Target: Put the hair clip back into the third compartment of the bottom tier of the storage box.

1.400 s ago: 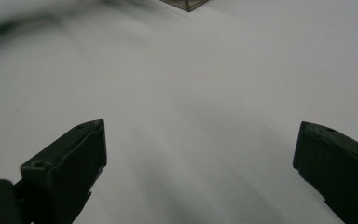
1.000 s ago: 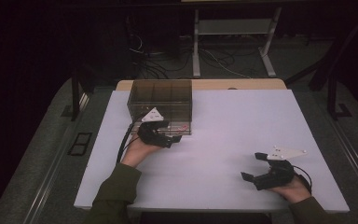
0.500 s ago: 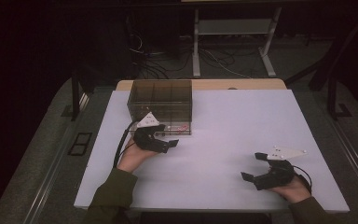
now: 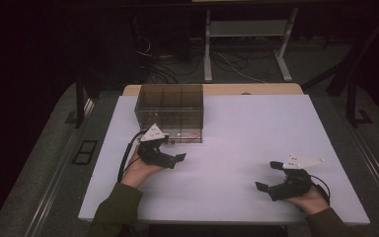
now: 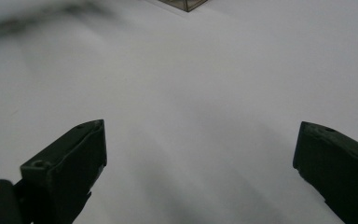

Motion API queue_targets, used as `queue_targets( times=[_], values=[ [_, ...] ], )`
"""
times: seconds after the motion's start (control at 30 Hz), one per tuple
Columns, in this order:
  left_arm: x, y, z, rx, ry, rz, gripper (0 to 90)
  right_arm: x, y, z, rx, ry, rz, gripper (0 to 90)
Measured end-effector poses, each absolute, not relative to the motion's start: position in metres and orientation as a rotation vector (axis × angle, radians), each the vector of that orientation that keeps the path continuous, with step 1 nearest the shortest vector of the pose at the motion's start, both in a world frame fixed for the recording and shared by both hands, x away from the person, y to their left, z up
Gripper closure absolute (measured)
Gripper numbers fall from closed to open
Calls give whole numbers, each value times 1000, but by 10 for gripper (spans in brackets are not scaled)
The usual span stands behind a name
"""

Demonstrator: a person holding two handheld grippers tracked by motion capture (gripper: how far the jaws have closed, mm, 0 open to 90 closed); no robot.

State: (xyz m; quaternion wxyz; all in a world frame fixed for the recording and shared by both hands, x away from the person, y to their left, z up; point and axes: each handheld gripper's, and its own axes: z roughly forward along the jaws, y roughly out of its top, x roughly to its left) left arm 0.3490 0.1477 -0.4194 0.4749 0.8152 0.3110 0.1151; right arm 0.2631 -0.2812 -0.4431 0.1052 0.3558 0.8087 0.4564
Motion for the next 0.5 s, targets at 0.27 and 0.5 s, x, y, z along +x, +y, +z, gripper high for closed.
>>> queue_targets(
  times=[0.27, 0.5],
  values=[
    [340, 155, -421, 1980, 766, 277, 0, 263, -281, -443, 1050, 2382, 1344, 22],
    [327, 161, -422, 1972, 756, 282, 0, 264, -282, -443, 1053, 2381, 1351, 21]
  ],
)
